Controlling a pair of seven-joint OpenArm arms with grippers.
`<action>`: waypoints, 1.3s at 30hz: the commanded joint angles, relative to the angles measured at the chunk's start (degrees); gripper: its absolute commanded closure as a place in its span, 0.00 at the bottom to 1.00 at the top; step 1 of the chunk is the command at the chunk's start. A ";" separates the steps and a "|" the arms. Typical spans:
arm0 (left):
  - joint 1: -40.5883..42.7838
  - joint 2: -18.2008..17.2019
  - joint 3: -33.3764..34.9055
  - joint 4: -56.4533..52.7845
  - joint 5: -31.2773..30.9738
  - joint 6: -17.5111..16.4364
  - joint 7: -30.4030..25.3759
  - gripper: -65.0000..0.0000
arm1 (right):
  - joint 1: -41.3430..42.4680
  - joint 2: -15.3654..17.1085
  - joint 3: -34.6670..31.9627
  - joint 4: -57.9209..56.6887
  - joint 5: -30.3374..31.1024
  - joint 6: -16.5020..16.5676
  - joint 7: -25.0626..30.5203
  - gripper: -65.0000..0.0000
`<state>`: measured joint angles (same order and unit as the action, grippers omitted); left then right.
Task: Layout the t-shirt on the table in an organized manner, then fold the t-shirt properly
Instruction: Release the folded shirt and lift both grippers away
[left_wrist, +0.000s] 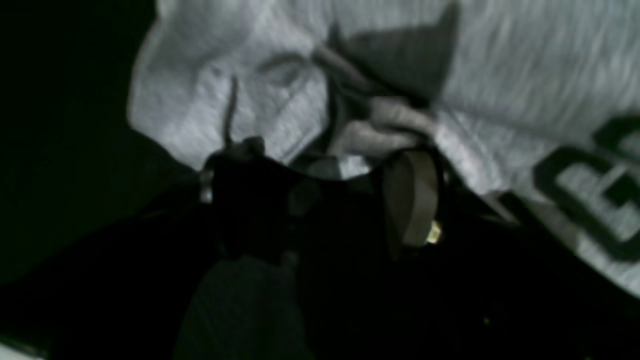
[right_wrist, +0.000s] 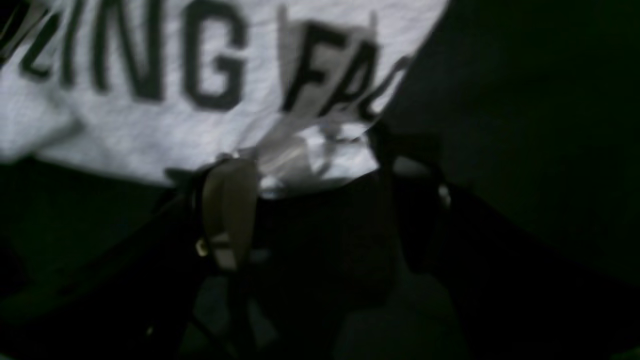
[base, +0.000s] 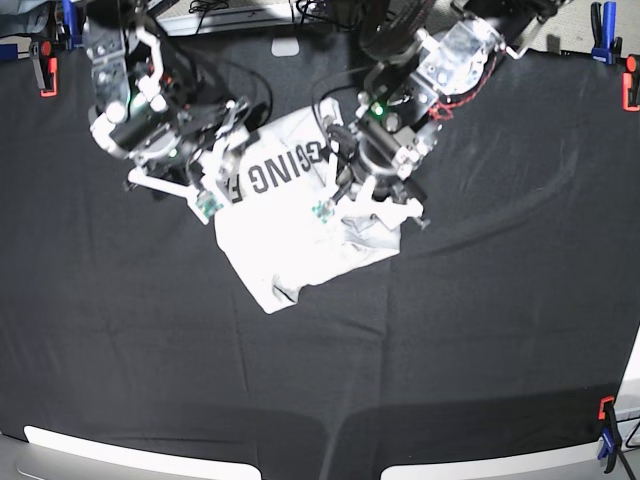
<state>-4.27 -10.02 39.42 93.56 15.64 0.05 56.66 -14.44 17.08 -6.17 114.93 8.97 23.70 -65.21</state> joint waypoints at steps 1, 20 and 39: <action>-2.01 0.46 -0.09 0.87 -0.31 1.05 -1.25 0.43 | 0.24 -0.09 0.20 1.11 0.24 -0.17 0.66 0.36; -7.34 0.44 -0.09 0.92 0.52 1.07 5.79 0.43 | -1.81 -2.73 0.22 7.08 -6.01 -0.26 0.59 0.36; -4.00 0.26 -2.58 3.39 2.01 7.52 14.12 0.43 | -21.05 -2.78 17.99 20.07 -3.87 -0.15 0.61 0.36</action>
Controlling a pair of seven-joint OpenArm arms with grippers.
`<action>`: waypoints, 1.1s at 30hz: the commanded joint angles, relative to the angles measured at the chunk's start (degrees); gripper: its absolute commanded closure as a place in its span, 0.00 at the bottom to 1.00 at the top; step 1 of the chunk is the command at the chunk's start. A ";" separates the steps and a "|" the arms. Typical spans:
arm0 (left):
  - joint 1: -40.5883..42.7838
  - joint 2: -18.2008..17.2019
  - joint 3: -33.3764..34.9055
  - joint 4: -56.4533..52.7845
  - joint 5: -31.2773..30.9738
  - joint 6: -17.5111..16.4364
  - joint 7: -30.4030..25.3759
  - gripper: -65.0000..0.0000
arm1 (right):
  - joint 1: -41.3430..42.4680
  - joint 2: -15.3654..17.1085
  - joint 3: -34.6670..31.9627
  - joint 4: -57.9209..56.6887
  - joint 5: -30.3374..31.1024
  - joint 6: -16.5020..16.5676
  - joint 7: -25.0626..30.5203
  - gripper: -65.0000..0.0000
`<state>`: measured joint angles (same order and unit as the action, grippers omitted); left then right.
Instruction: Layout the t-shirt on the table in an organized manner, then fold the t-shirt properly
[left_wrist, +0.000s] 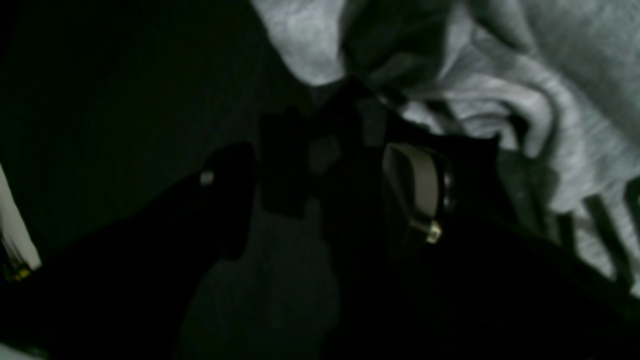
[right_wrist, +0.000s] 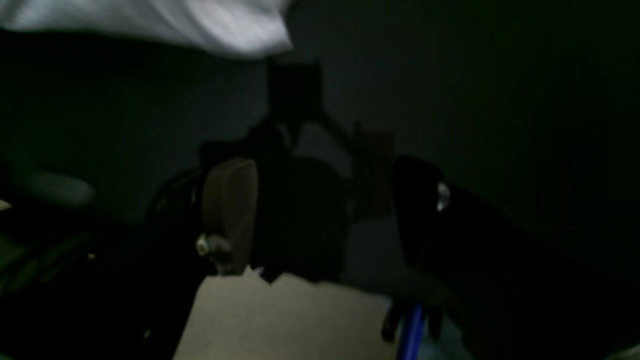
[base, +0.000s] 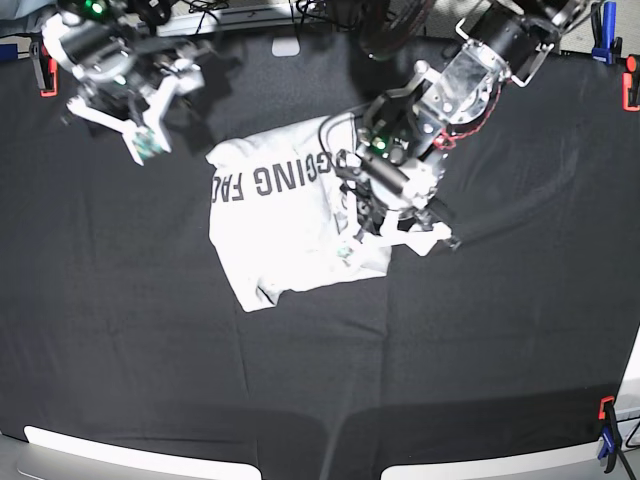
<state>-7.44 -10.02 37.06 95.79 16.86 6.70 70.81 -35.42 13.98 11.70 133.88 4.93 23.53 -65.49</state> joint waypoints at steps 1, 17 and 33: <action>-0.04 0.22 -1.51 1.73 0.33 0.85 -0.07 0.43 | -1.03 0.33 1.16 1.12 0.20 0.02 0.90 0.36; 31.45 -17.20 -25.49 30.88 -15.45 -1.81 -2.08 0.43 | -20.90 0.33 4.20 1.12 -0.11 0.09 0.79 0.36; 64.59 -20.31 -32.30 29.16 -21.97 -6.78 -15.32 0.43 | -31.01 0.33 2.36 -4.68 6.93 3.93 0.39 0.36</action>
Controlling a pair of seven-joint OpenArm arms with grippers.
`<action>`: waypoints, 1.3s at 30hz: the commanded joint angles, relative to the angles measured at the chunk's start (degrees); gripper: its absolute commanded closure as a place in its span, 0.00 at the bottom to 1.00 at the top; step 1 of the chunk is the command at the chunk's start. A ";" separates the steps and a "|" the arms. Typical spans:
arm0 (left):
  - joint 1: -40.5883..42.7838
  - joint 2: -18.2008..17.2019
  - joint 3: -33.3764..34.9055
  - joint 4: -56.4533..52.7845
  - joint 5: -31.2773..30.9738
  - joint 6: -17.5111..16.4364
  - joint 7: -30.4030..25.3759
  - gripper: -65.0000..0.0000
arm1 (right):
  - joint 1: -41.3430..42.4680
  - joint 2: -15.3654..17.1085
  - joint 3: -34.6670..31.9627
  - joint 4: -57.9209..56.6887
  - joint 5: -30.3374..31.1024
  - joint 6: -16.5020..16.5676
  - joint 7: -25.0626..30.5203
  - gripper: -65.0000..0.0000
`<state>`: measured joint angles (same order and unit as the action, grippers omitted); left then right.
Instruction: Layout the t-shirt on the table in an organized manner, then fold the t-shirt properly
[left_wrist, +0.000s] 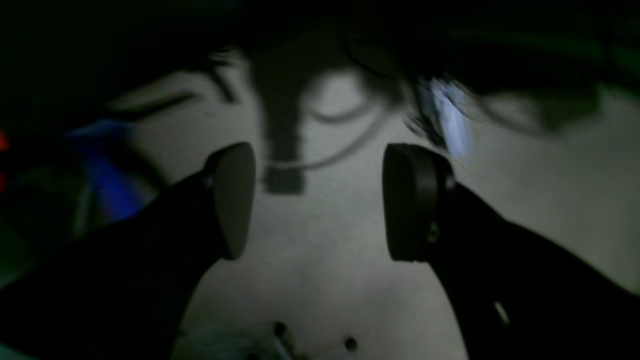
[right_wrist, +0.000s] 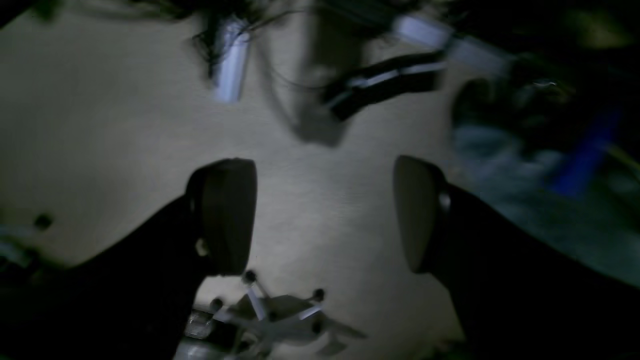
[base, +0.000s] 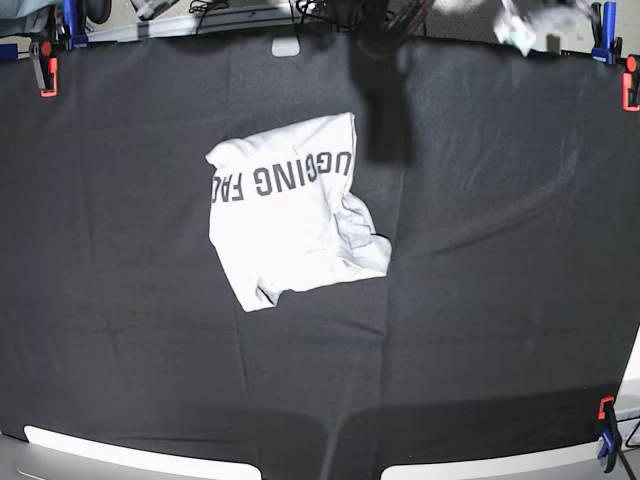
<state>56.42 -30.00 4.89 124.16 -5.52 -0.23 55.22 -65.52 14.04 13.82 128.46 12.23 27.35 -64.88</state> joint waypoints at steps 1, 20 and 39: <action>1.51 -0.17 -0.07 -1.33 -0.33 -1.16 -0.52 0.43 | -0.85 0.28 -0.42 -1.27 -0.13 0.11 -0.07 0.36; -25.64 10.95 -0.02 -70.01 -0.98 -4.68 -41.83 0.43 | 27.50 8.61 -25.86 -62.31 -0.22 -0.20 38.25 0.36; -42.27 14.45 -0.02 -102.68 0.96 -16.55 -51.76 0.43 | 54.84 5.49 -44.28 -107.67 -0.20 -9.40 54.95 0.36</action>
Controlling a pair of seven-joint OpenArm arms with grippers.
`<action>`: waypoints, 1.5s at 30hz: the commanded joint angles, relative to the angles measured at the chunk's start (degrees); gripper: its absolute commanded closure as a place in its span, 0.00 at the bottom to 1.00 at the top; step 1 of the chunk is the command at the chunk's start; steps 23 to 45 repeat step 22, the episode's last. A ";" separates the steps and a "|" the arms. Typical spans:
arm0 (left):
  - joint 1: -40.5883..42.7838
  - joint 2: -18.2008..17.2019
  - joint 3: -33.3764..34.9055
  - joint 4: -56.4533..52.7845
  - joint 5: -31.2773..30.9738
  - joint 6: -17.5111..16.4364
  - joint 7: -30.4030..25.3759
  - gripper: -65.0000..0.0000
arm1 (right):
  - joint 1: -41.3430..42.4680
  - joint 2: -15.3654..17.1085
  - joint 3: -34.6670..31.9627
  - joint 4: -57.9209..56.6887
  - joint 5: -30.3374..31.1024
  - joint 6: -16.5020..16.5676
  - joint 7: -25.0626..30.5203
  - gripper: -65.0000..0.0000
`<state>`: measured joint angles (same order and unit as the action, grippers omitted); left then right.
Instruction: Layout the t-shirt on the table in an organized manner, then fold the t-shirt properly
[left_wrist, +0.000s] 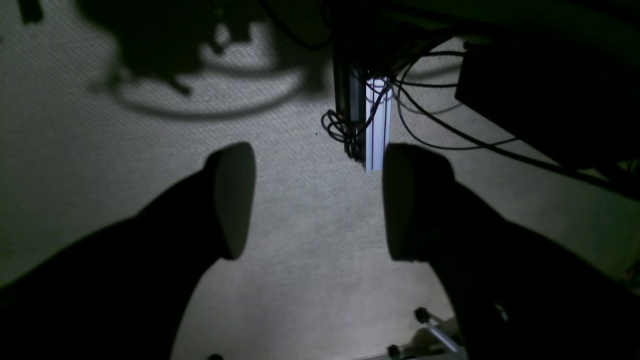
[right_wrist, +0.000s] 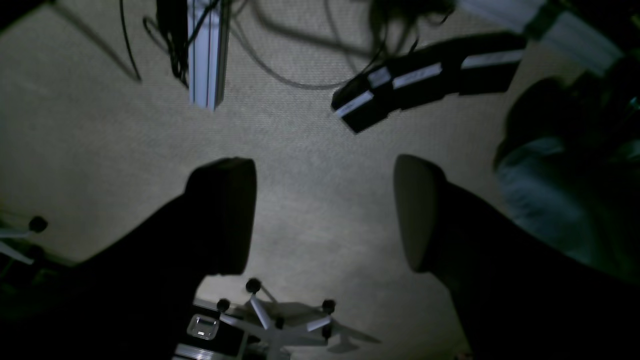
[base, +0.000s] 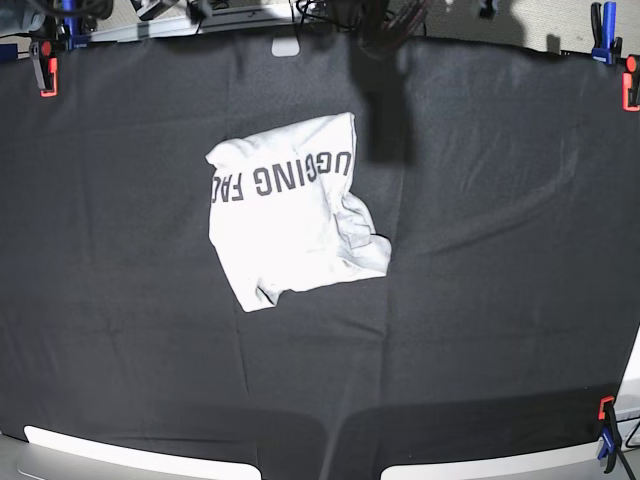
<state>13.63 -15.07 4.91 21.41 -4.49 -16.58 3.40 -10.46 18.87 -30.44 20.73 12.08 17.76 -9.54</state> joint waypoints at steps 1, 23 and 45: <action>0.52 -0.48 -0.04 0.35 -0.07 -0.20 0.31 0.43 | 0.17 0.66 -0.02 0.09 -0.04 0.20 -1.14 0.36; 0.15 -0.46 -0.04 1.18 -0.02 -0.24 -1.25 0.43 | 0.76 0.70 0.00 0.42 0.00 0.24 -20.83 0.36; 0.15 -0.46 -0.04 1.18 -0.02 -0.24 -1.25 0.43 | 0.76 0.70 0.00 0.42 0.00 0.24 -20.83 0.36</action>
